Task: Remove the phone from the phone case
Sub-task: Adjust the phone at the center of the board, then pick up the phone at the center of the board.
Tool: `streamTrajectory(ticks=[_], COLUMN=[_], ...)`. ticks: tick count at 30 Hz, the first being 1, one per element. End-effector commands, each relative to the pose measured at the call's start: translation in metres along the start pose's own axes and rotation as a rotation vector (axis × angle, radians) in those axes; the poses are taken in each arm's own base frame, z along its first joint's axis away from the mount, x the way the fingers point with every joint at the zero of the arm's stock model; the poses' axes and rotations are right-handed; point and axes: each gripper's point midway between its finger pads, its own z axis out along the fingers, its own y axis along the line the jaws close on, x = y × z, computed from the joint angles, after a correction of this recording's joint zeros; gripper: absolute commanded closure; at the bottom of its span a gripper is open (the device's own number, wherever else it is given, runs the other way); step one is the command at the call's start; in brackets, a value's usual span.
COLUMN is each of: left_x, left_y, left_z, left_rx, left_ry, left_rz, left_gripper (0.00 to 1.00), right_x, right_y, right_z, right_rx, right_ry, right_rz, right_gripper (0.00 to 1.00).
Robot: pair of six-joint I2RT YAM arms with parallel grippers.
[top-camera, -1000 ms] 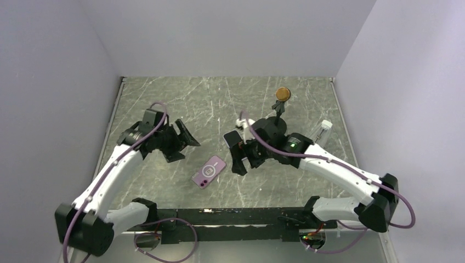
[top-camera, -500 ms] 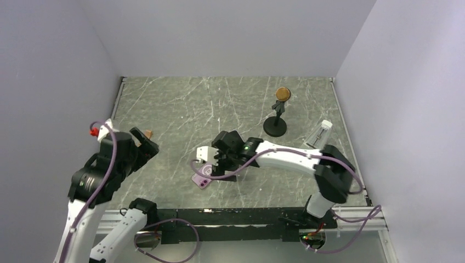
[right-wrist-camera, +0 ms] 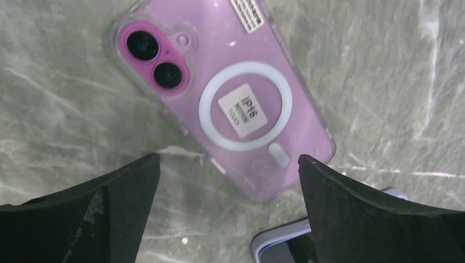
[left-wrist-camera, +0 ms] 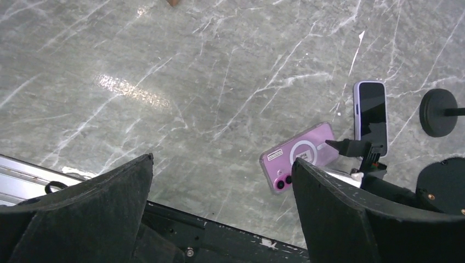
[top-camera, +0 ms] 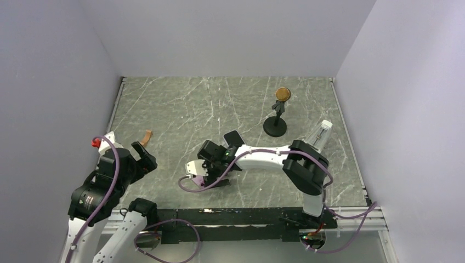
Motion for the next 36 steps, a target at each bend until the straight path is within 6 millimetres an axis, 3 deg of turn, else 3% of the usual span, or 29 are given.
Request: streamTrajectory(ticks=[1, 8, 15, 19, 23, 27, 31, 36], left_x=[-0.01, -0.02, -0.044, -0.051, -0.054, -0.057, -0.053, -0.051], left_y=[0.001, -0.002, -0.003, -0.006, -0.005, -0.007, -0.013, -0.024], left_z=[-0.009, -0.031, -0.047, -0.052, -0.057, -0.062, -0.062, -0.059], left_rx=[0.01, 0.034, 0.014, 0.015, 0.013, 0.026, 0.058, 0.096], left_ry=[-0.028, -0.011, -0.047, -0.054, -0.058, -0.065, -0.05, -0.029], left_rz=[0.07, 0.136, 0.207, 0.225, 0.227, 0.214, 0.189, 0.157], left_gripper=[0.01, 0.01, 0.0, 0.01, 0.01, 0.01, 0.01, 0.01], right_x=[-0.026, -0.058, -0.072, -0.07, -0.059, -0.035, -0.021, -0.018], right_y=[-0.022, -0.04, -0.053, -0.063, -0.059, -0.053, -0.044, -0.059], right_z=[0.016, 0.042, 0.055, 0.063, 0.075, 0.091, 0.096, 0.086], right_rx=[0.034, -0.066, -0.15, -0.155, -0.178, -0.152, -0.111, 0.131], right_ry=[-0.048, -0.175, -0.231, -0.216, -0.153, -0.017, 0.077, 0.1], right_rz=[-0.075, -0.005, 0.145, 0.259, 0.382, 0.509, 0.582, 0.63], right_gripper=[0.0, 0.0, 0.0, 0.0, 0.0, 0.03, 0.19, 0.48])
